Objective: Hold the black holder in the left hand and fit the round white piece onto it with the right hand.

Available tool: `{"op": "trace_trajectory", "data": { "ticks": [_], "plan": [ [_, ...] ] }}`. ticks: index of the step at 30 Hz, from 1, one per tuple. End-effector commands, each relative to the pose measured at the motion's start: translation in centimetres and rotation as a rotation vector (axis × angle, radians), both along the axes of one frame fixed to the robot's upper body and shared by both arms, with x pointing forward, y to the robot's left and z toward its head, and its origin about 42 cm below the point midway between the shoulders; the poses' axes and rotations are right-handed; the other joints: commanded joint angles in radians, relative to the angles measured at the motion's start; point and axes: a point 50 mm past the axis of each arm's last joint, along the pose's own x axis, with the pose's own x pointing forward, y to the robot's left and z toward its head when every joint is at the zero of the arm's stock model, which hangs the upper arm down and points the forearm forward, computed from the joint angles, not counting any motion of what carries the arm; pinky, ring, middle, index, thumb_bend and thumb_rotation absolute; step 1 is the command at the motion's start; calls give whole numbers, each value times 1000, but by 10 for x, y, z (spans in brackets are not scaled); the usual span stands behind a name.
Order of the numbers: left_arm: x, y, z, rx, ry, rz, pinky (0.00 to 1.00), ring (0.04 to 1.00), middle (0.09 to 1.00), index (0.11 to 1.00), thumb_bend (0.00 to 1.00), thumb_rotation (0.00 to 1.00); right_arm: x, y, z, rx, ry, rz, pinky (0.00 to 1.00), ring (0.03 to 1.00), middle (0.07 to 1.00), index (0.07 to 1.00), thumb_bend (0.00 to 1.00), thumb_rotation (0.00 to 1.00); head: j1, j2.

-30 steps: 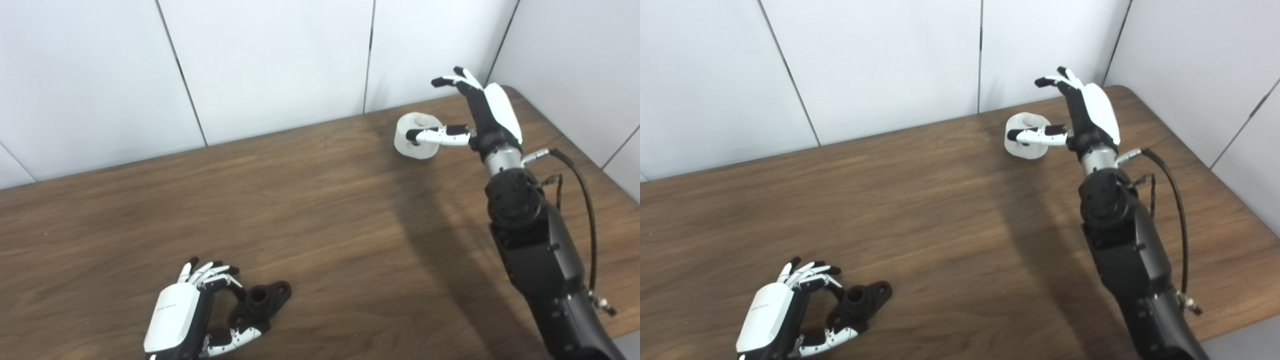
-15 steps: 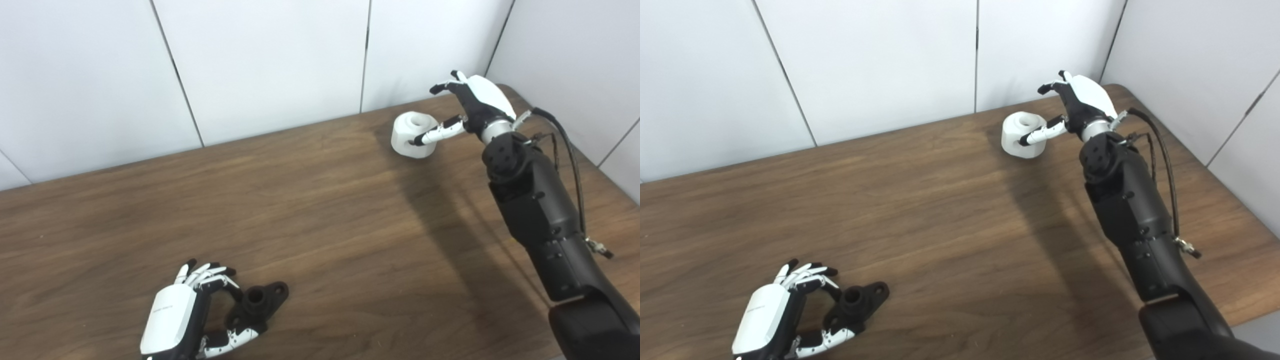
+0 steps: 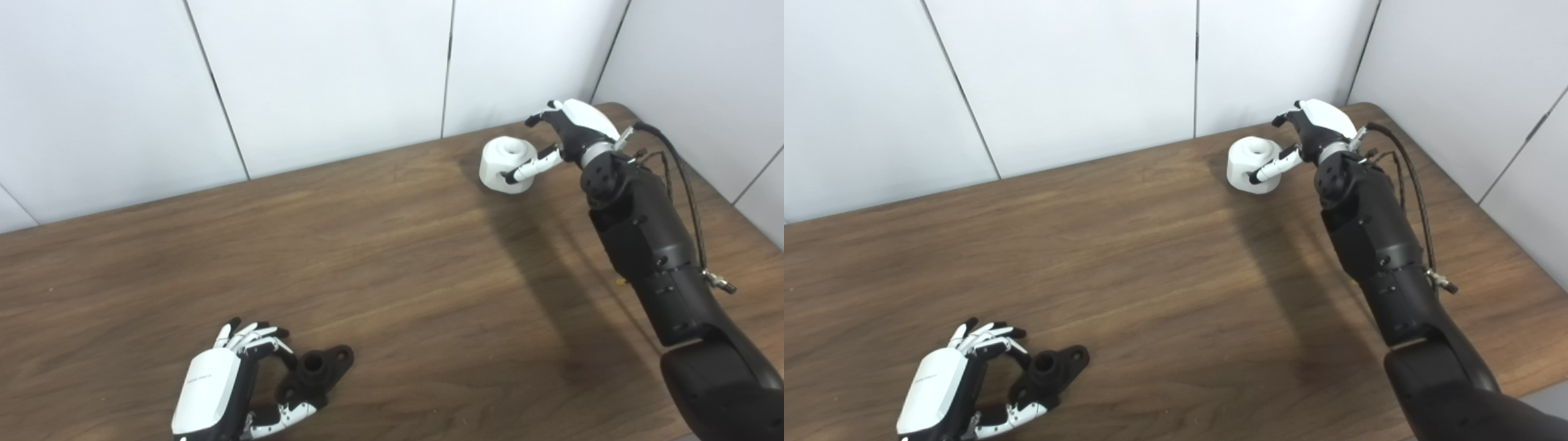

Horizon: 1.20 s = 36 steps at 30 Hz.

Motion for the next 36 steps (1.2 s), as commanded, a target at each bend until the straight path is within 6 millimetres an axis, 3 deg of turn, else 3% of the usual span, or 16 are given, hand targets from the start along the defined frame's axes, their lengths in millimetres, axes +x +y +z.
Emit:
{"op": "trace_trajectory", "data": {
  "ticks": [1, 36],
  "plan": [
    [-1, 4, 3, 14, -10, 8, 972, 846, 758, 485, 519, 40, 9, -2, 32, -32, -81, -7, 1000, 1000, 1000, 808, 973, 303, -1, 0],
    [1, 3, 2, 11, -11, 9, 977, 848, 758, 485, 518, 41, 8, -4, 24, -50, -56, 2, 1000, 1000, 967, 701, 891, 302, 5, -3]
  ]
}}
